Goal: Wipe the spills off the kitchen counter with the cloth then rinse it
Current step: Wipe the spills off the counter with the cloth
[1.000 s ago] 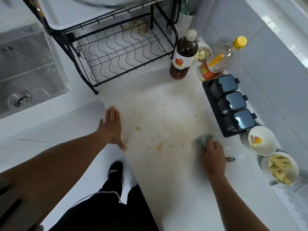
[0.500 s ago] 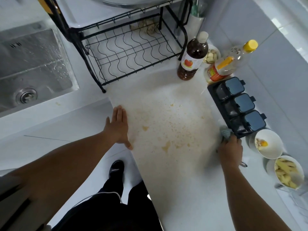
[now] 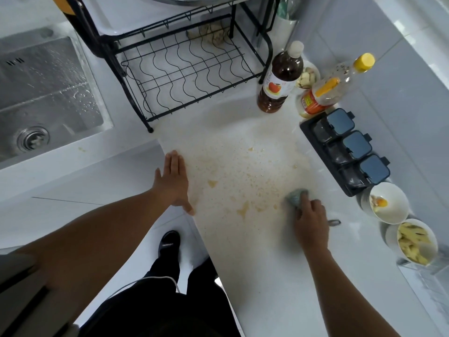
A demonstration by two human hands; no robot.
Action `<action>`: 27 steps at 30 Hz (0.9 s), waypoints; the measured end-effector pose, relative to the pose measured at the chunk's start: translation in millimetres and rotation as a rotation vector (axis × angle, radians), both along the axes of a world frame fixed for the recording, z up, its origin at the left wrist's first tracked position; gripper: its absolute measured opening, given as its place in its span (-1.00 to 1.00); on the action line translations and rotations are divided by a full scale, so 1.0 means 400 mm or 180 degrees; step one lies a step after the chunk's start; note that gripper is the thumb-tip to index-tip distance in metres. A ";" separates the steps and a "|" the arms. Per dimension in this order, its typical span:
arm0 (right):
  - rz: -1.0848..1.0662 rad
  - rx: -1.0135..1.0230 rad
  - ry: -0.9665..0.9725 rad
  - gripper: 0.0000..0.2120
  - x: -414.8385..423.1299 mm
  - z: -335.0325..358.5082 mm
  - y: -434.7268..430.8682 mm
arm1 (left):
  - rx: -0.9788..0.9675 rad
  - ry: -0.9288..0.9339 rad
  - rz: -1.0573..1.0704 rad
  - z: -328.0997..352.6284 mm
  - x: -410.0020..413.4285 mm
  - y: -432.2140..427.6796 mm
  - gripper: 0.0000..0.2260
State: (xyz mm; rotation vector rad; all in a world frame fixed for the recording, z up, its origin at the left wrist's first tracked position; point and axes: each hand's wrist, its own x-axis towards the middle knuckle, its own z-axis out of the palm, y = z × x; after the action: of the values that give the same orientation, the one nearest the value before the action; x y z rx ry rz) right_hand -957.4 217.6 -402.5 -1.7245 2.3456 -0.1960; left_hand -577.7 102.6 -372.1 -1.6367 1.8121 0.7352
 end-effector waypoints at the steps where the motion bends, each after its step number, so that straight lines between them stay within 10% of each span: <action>1: 0.0208 0.0029 0.0033 -0.55 -0.003 -0.003 0.006 | -0.0005 0.0002 -0.0011 -0.002 0.000 0.001 0.58; 5: -0.0821 -0.0055 -0.0097 -0.61 0.029 0.002 0.005 | -0.0040 0.0008 -0.0022 -0.006 0.005 0.000 0.58; 9: 0.0275 0.0138 -0.0019 -0.62 0.033 -0.002 0.019 | -0.0059 0.0033 -0.0039 -0.009 0.004 0.000 0.58; 13: -0.1301 -0.0045 -0.0201 -0.61 0.048 0.005 0.008 | -0.0116 0.0088 -0.0019 -0.009 0.010 0.003 0.59; 19: 0.1132 -0.0053 0.0156 -0.56 0.100 -0.005 0.039 | -0.0140 0.0122 -0.0015 -0.009 0.007 0.003 0.59; 24: -0.0900 -0.0086 -0.0098 -0.57 0.113 -0.008 0.032 | -0.0174 0.0164 0.0000 -0.011 0.012 0.008 0.59; 27: 0.0265 -0.0072 0.0148 -0.55 0.165 -0.011 0.052 | -0.0170 0.0193 -0.0008 -0.010 0.012 0.007 0.59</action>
State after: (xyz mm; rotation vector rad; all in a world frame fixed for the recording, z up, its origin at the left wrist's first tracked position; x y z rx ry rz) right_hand -891.3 238.4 -407.0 -1.8525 2.3065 -0.1706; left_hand -572.9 105.3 -376.2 -1.6622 1.8910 0.7488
